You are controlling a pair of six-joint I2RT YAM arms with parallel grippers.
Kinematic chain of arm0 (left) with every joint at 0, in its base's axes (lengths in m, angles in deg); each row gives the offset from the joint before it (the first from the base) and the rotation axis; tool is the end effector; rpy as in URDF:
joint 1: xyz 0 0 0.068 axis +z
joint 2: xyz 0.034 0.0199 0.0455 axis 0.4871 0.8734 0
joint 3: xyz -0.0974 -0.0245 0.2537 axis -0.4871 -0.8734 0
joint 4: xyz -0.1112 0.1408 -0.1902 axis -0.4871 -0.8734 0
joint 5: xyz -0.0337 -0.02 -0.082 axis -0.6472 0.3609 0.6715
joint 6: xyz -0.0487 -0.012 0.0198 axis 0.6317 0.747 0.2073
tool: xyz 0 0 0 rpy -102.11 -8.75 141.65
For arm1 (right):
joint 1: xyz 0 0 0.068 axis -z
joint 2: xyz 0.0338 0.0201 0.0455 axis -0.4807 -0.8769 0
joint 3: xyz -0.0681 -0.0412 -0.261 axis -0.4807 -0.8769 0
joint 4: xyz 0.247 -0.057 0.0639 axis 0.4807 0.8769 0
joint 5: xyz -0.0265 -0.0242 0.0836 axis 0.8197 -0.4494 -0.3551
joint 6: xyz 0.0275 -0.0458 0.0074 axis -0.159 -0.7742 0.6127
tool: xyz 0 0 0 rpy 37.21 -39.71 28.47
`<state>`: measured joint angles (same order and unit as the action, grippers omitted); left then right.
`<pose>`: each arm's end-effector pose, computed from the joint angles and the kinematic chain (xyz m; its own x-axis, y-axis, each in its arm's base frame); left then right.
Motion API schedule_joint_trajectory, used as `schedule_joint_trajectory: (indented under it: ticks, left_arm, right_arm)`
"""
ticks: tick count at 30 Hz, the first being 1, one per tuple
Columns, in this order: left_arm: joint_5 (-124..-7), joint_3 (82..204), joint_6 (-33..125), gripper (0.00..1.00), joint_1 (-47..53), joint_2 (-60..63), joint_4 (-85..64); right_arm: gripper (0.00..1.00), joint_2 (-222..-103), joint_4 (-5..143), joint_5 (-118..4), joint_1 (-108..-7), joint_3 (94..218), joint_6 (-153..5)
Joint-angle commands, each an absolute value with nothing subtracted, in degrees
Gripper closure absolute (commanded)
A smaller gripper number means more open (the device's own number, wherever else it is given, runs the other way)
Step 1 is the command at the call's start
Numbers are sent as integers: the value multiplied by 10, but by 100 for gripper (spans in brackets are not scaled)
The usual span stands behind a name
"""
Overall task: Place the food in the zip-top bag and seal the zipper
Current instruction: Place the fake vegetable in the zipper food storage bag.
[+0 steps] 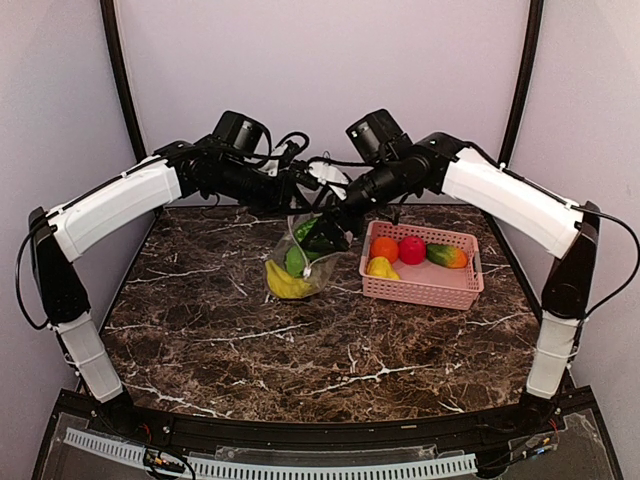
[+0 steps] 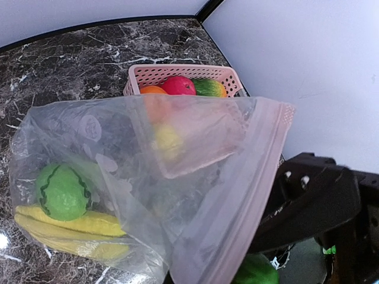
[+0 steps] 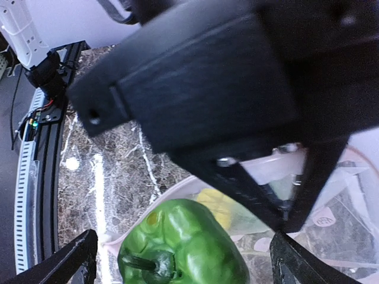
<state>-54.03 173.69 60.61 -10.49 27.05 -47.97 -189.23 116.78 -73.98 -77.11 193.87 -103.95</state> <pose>0.3026 -0.2662 0.3811 -0.7424 0.0751 -0.6657 0.5454 0.6449 -0.5354 0.2660 0.3216 0.3757 -0.0661 -0.6148 -0.7859 -0.9898 0.1397 -0.0260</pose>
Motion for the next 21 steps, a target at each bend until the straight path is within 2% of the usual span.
schedule_joint_trajectory:
  ticks: [1, 9, 14, 16, 21]
  left_arm:
    - [-515, 1722, 606, 99, -110, 237, -468]
    - [-582, 1769, 576, 99, -108, 244, -531]
    - [-711, 1800, 553, 99, -93, 252, -594]
    - [-663, 1800, 557, 99, -92, 261, -581]
    - [-607, 1786, 603, 99, -93, 268, -532]
  right_arm:
    - [1, -1848, 1147, -666, -767, 1954, -1052]
    - [1, -1795, 1151, -607, -763, 1939, -1065]
    - [1, -1774, 1146, -634, -718, 1926, -1011]
    - [2, -1783, 1134, -654, -703, 1909, -970]
    - [17, -1820, 1110, -685, -689, 1883, -882]
